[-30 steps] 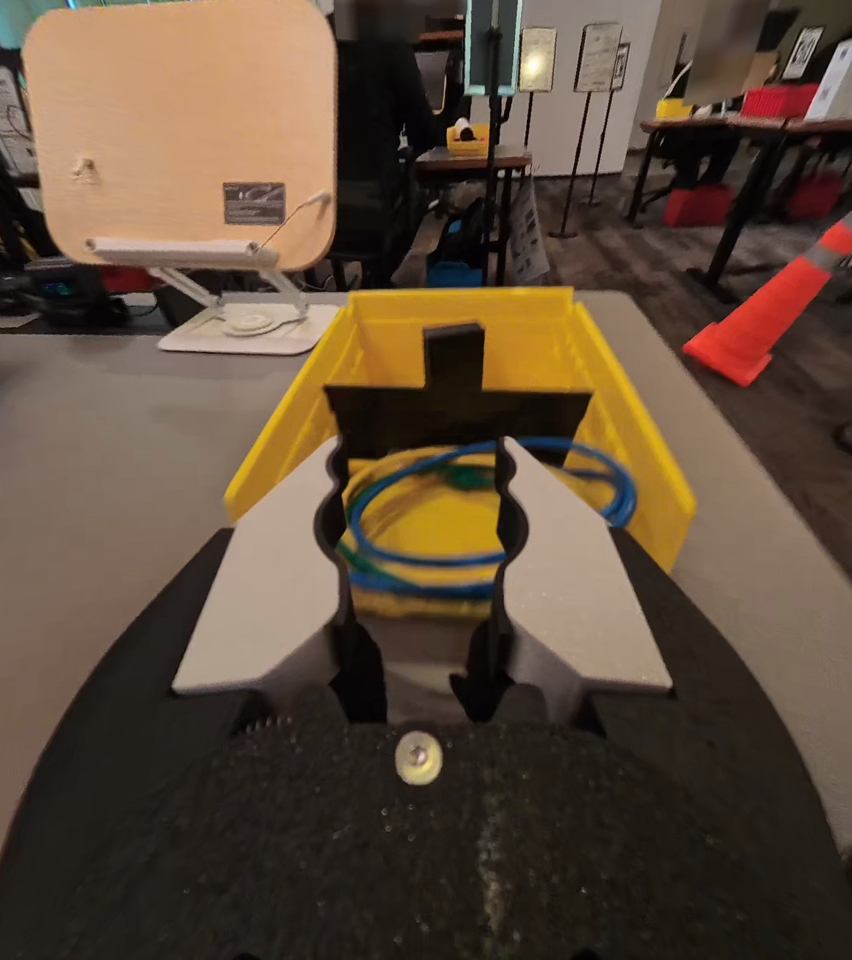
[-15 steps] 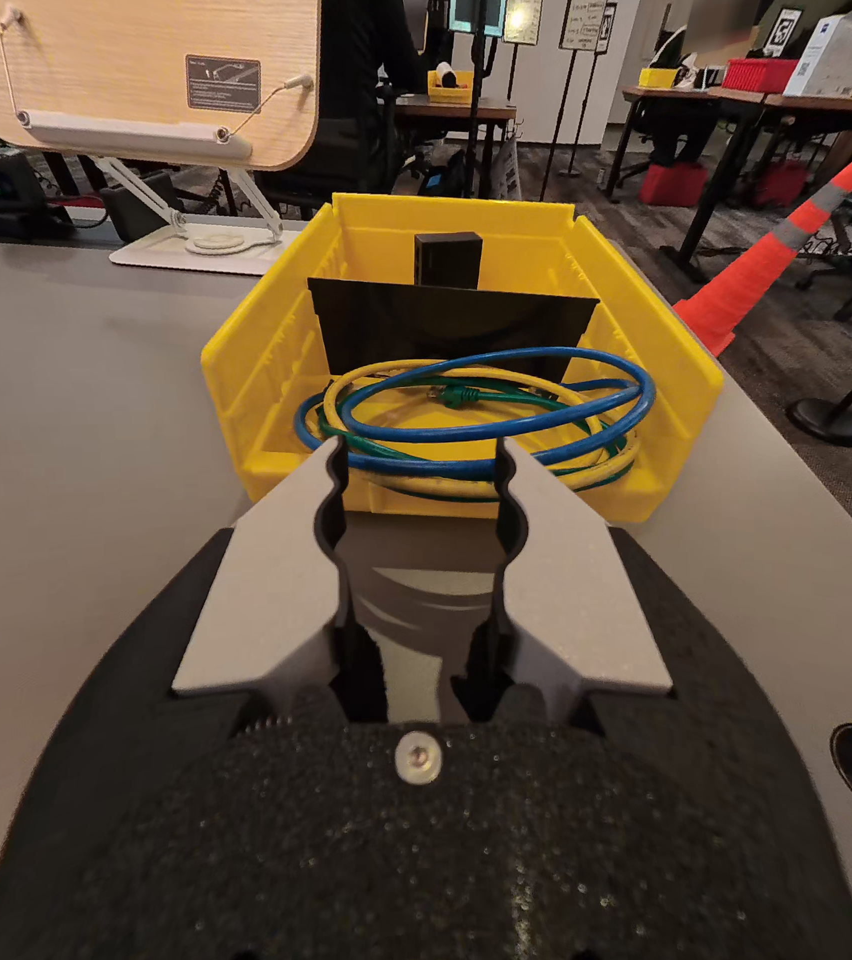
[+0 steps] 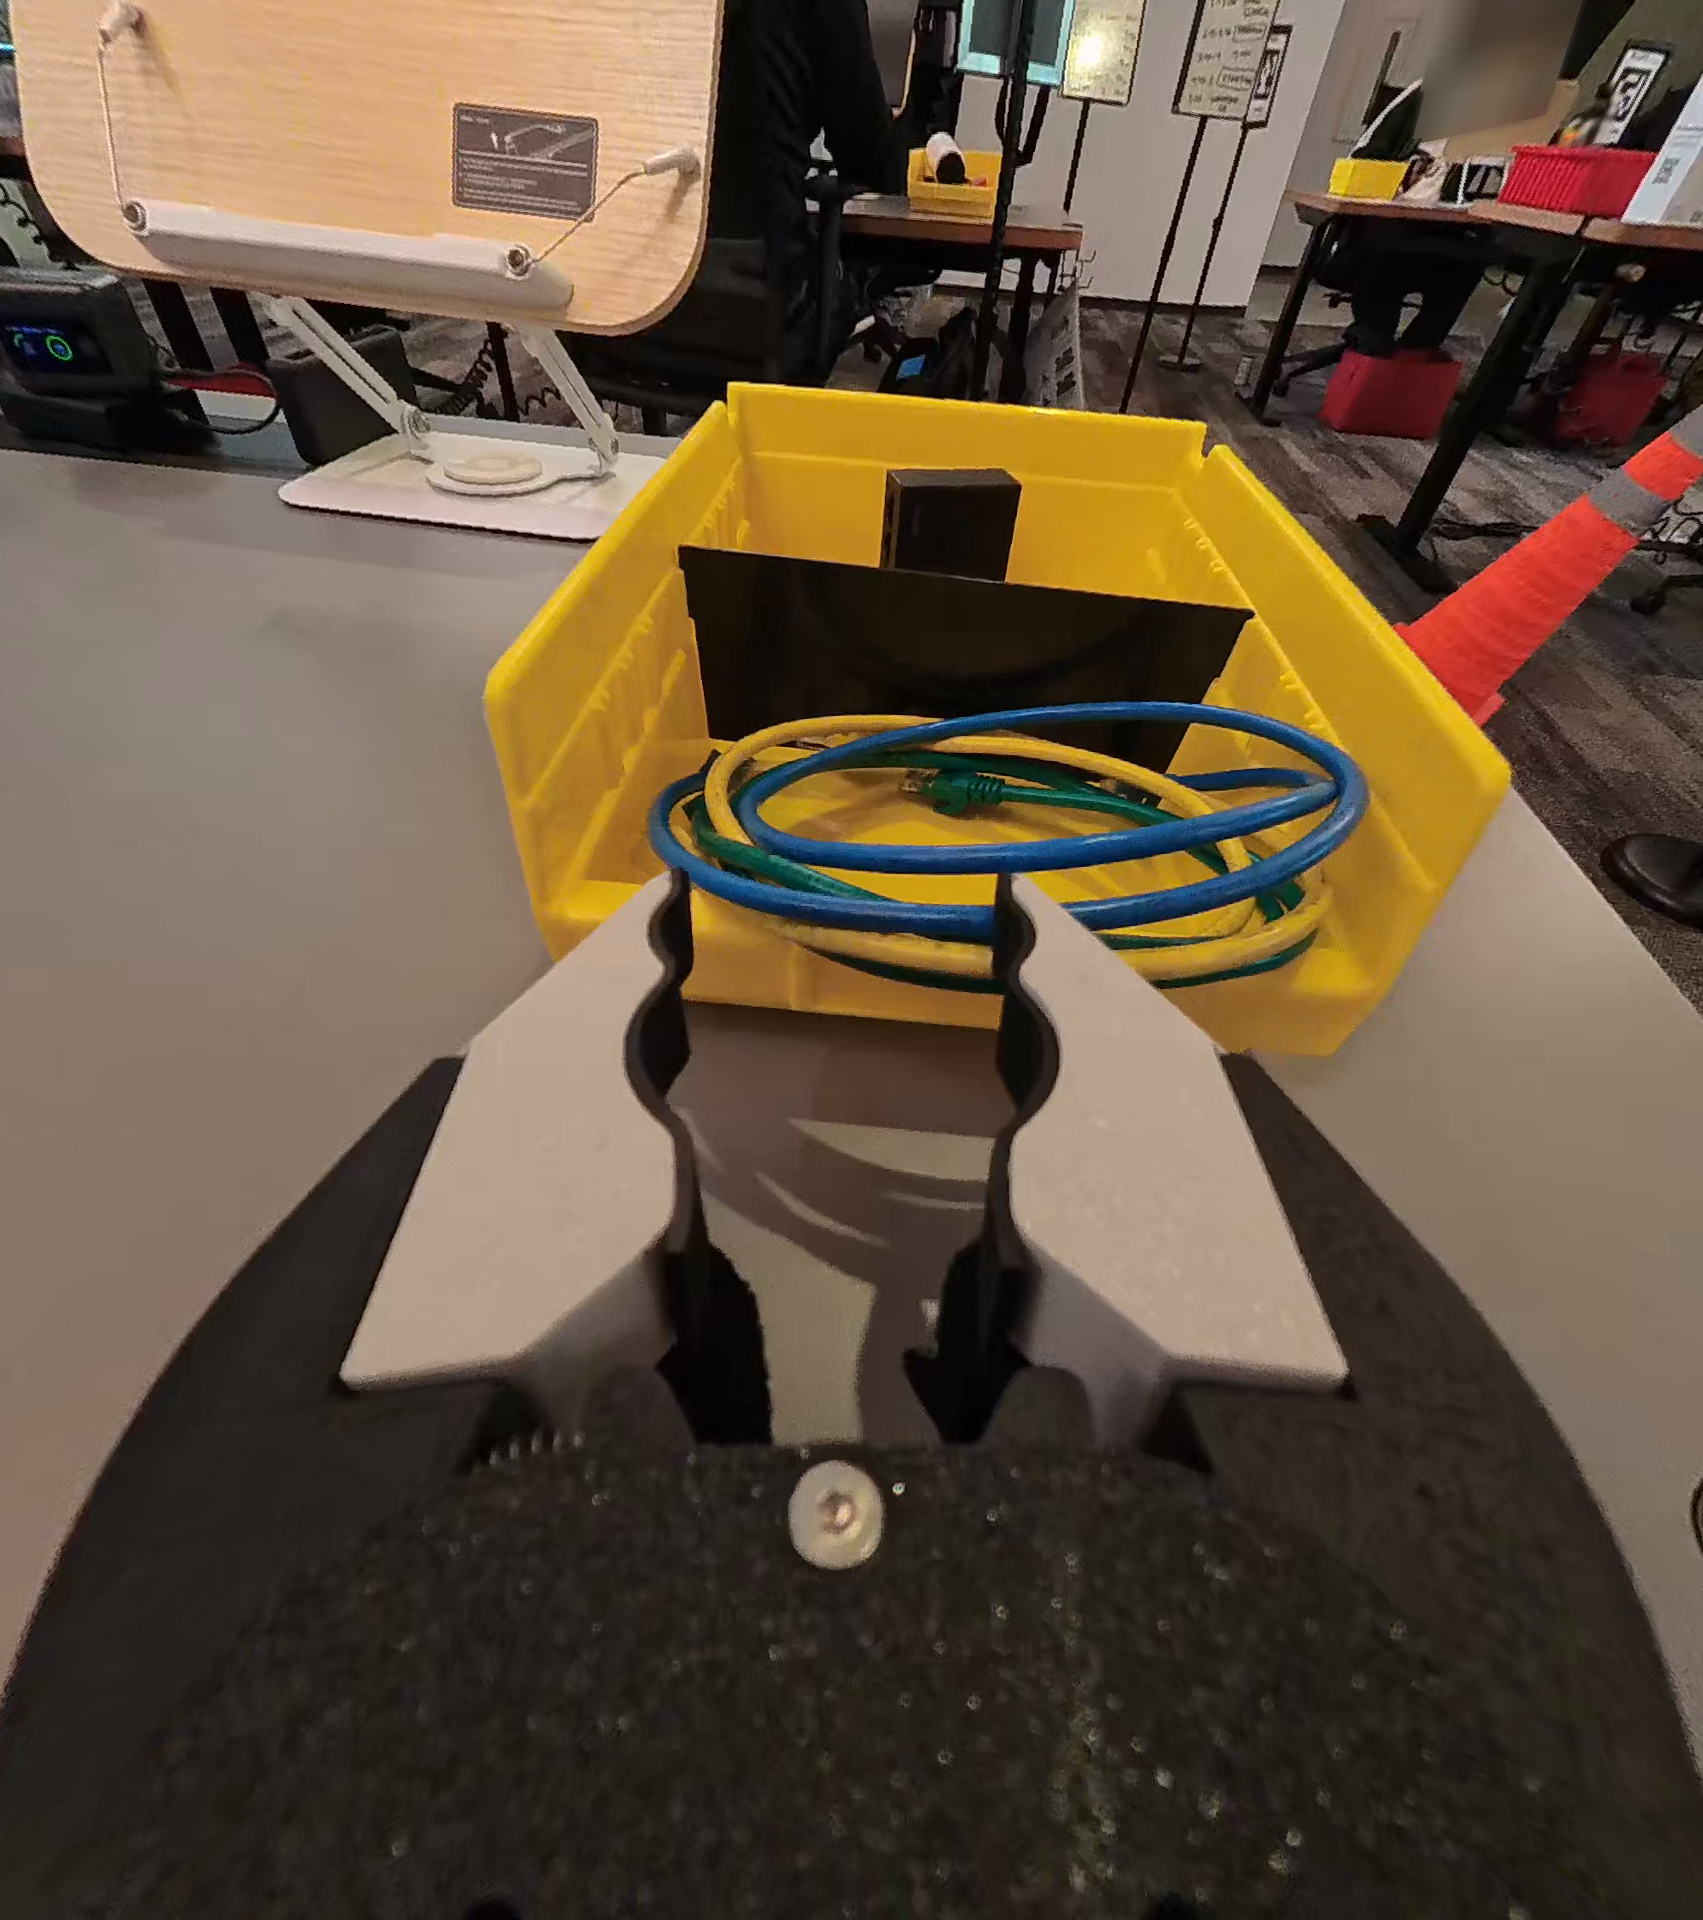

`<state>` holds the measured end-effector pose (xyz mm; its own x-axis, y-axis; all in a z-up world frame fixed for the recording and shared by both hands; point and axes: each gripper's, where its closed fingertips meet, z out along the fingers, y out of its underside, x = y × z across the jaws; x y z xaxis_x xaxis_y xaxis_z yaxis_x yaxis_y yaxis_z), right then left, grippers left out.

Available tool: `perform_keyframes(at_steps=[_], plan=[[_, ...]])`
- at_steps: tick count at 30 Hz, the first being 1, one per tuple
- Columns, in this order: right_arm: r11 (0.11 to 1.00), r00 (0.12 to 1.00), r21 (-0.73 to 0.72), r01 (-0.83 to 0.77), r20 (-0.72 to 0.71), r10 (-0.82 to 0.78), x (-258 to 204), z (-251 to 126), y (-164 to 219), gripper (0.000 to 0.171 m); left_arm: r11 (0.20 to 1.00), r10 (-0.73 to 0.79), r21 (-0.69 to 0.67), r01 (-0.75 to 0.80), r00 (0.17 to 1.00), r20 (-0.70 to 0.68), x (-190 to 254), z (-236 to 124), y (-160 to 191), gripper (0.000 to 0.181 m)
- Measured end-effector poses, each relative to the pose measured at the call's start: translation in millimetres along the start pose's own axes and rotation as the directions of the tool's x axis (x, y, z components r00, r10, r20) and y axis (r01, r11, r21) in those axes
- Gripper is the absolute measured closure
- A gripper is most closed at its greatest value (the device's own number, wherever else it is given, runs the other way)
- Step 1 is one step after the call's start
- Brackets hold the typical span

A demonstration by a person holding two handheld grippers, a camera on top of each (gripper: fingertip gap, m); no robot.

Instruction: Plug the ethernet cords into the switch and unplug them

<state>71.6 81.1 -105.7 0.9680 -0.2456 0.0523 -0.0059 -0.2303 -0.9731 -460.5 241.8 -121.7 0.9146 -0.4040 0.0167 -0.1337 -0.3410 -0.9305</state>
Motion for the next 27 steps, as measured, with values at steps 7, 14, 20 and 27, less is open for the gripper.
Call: perform_keyframes(at_steps=[7,14,20,27], plan=[[1.0,1.0,0.006,0.021,-0.006,-0.021,-0.1,-0.5,-1.6,0.114,0.998,0.023,-0.053,-0.026,0.998,-0.052,13.0,4.8,8.5,0.147],[0.992,0.984,0.064,0.11,0.137,-0.118,-55.2,0.3,-16.5,0.122,0.992,0.089,-0.085,-0.091,0.996,-0.026,12.4,-3.1,14.6,0.148],[0.998,0.988,-0.011,0.058,0.143,-0.056,-85.2,30.8,-7.8,0.119,0.986,0.157,-0.053,-0.155,0.987,0.021,8.4,-23.0,15.4,0.146],[0.997,0.984,-0.061,-0.041,0.173,0.051,-103.9,46.3,-5.3,0.114,0.976,0.208,-0.064,-0.206,0.978,0.022,20.3,-28.4,20.5,0.135]])
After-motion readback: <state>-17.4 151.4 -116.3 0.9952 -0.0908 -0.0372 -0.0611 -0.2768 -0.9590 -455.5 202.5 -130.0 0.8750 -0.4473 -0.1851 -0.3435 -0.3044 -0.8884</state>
